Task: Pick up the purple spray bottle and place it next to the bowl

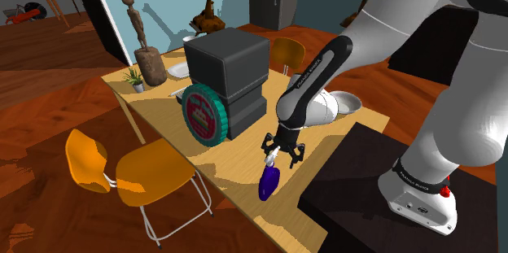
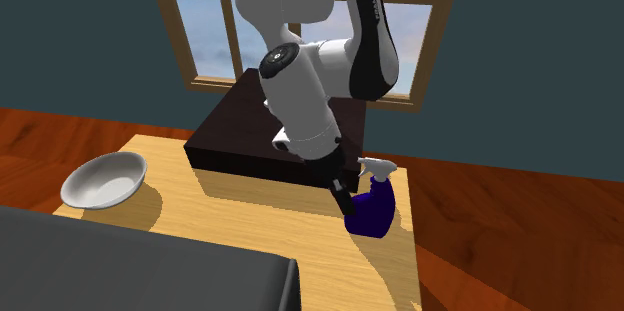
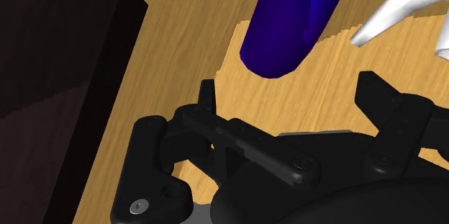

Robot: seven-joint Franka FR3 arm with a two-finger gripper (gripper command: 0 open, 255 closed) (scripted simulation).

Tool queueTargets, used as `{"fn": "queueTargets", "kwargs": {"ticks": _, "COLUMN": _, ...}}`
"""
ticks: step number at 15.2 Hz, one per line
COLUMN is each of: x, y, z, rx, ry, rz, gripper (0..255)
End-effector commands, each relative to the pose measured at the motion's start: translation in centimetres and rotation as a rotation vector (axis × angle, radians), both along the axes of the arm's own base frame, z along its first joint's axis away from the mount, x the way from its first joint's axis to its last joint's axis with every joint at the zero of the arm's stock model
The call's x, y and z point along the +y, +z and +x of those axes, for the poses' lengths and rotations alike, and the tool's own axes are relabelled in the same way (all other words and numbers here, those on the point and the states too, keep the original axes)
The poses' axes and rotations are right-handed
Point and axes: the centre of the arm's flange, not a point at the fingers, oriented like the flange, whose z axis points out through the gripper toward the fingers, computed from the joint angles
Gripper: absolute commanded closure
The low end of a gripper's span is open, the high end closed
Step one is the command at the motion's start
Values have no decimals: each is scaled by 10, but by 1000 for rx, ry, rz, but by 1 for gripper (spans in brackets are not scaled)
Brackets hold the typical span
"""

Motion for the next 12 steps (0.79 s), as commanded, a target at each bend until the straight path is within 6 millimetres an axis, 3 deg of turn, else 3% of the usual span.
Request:
{"fn": "queueTargets", "kwargs": {"ticks": 1, "x": 4, "y": -11, "z": -1, "rx": 0, "ry": -2, "rz": 0, "gripper": 0}}
{"fn": "queueTargets", "kwargs": {"ticks": 3, "x": 8, "y": -24, "z": -1, "rx": 0, "ry": -2, "rz": 0, "gripper": 0}}
{"fn": "queueTargets", "kwargs": {"ticks": 11, "x": 8, "y": -24, "z": -2, "rx": 0, "ry": -2, "rz": 0, "gripper": 0}}
{"fn": "queueTargets", "kwargs": {"ticks": 12, "x": 8, "y": -24, "z": -2, "rx": 0, "ry": -2, "rz": 0, "gripper": 255}}
